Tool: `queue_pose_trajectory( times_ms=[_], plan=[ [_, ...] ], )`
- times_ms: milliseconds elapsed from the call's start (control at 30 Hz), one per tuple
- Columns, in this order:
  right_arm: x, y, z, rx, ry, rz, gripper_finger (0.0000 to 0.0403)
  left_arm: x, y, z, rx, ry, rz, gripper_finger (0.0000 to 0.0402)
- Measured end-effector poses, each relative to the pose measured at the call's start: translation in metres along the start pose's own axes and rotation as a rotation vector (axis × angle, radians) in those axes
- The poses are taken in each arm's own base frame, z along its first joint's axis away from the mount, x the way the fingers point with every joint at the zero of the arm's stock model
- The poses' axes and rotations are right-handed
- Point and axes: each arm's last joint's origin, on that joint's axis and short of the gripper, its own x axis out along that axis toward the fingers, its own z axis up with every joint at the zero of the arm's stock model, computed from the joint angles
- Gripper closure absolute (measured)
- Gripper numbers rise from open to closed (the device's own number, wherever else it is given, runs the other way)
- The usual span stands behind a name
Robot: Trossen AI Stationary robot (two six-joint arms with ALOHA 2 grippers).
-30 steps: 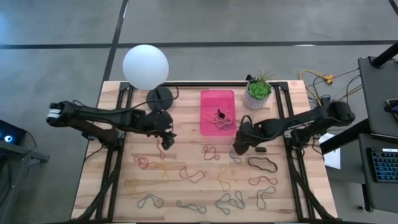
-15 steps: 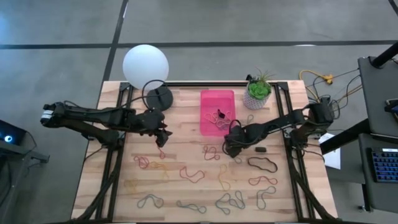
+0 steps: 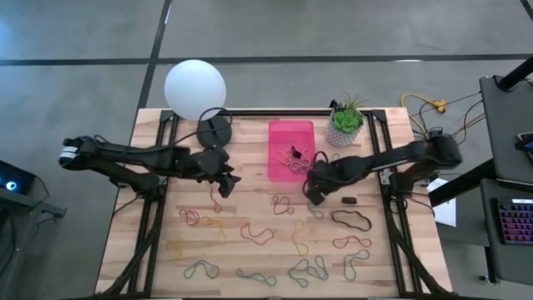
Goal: Pick and place rubber bands into bin
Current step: Put the black rubber band into the pink bin
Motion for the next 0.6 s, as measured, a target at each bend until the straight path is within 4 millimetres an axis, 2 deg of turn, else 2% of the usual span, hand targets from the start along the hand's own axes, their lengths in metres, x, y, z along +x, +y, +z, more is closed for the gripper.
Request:
queue_pose_trajectory(
  times_ms=[167,267,400,500,600],
  plan=[
    [-0.073,-0.001,0.012,0.005,-0.16,0.34,0.0394,0.007,-0.005,0.004,-0.002,-0.016,-0.013,0.0194],
    [-0.103,-0.009,0.026,-0.012,-0.354,0.366,0.039,0.012,-0.008,0.005,-0.005,-0.03,-0.022,0.0194],
    [-0.108,-0.025,0.061,0.059,-0.481,0.254,0.0348,0.018,-0.011,0.007,-0.01,-0.048,-0.028,0.0194],
    [-0.101,-0.03,0.09,0.145,-0.477,0.285,0.0294,0.019,-0.012,0.007,-0.011,-0.052,-0.029,0.0194],
    [-0.097,-0.028,0.112,0.138,-0.478,0.252,0.0233,0.019,-0.012,0.007,-0.011,-0.054,-0.03,0.0194]
  ],
)
